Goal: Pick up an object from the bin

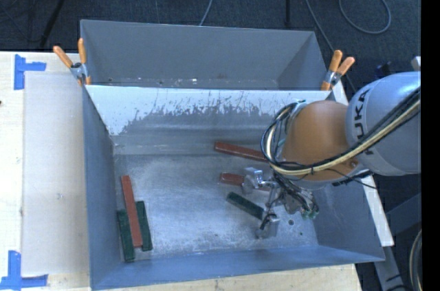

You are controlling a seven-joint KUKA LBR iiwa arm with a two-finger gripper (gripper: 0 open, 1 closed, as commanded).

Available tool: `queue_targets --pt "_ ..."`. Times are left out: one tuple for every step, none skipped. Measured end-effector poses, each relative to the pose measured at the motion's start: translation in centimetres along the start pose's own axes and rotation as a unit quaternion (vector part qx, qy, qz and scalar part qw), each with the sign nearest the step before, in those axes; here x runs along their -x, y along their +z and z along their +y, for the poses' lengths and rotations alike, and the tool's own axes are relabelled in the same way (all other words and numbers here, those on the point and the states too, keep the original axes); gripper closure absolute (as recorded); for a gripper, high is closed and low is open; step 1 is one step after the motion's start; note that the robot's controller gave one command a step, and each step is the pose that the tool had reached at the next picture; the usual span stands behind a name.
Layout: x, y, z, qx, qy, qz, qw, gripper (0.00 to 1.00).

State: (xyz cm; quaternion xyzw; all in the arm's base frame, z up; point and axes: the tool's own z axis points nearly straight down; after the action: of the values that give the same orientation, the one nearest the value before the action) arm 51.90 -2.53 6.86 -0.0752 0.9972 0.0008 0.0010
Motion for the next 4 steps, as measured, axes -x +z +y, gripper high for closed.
queue_targets --pt "0.02 -0.01 0.03 0.0 0.003 0.0003 1.0 0.0" --pt "0.01 0.0 -0.01 0.0 0.003 0.0009 1.0 1.0" --pt "-0.01 -0.16 0.0 0.0 0.006 0.0012 1.0 1.0" --pt "0.0 -0.86 -0.03 0.0 0.008 0.0007 1.0 1.0"
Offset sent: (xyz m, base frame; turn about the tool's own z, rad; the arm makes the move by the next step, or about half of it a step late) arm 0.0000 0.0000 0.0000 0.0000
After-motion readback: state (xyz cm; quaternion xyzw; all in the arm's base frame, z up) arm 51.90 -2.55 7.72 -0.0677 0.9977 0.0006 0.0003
